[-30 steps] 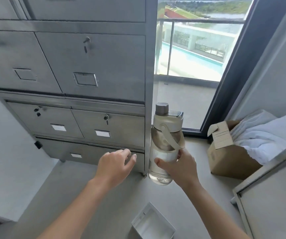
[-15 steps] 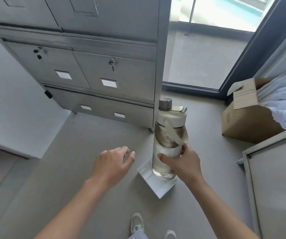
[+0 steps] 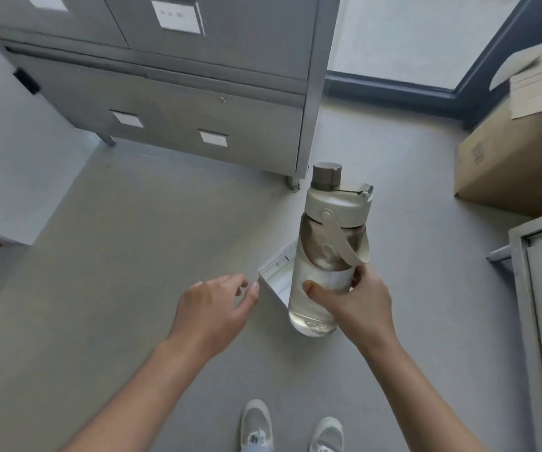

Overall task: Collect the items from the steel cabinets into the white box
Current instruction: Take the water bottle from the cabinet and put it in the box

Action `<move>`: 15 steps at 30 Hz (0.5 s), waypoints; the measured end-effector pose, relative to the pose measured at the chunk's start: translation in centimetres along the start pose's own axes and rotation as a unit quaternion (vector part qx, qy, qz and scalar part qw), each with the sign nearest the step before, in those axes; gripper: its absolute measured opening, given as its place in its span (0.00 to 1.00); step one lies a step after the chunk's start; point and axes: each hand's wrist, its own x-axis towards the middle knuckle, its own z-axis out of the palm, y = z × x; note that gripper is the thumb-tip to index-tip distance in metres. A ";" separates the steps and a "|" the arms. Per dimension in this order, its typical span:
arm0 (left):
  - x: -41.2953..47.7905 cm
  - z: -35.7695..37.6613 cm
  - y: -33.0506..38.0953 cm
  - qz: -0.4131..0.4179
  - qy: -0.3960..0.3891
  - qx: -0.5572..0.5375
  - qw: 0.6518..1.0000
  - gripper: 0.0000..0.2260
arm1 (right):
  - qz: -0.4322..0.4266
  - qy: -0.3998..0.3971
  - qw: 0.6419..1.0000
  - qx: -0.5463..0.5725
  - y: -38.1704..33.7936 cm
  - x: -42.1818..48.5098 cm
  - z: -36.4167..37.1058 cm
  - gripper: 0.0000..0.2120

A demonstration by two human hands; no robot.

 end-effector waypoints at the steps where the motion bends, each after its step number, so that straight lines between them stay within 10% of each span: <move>1: 0.3 2.1 -0.6 0.003 0.002 0.004 1.000 0.22 | -0.003 -0.001 1.000 0.002 1.9 0.6 0.9 0.28; 15: 11.3 22.6 -4.7 0.050 0.061 -0.006 0.997 0.19 | -0.061 0.058 0.996 0.020 19.5 13.4 8.4 0.28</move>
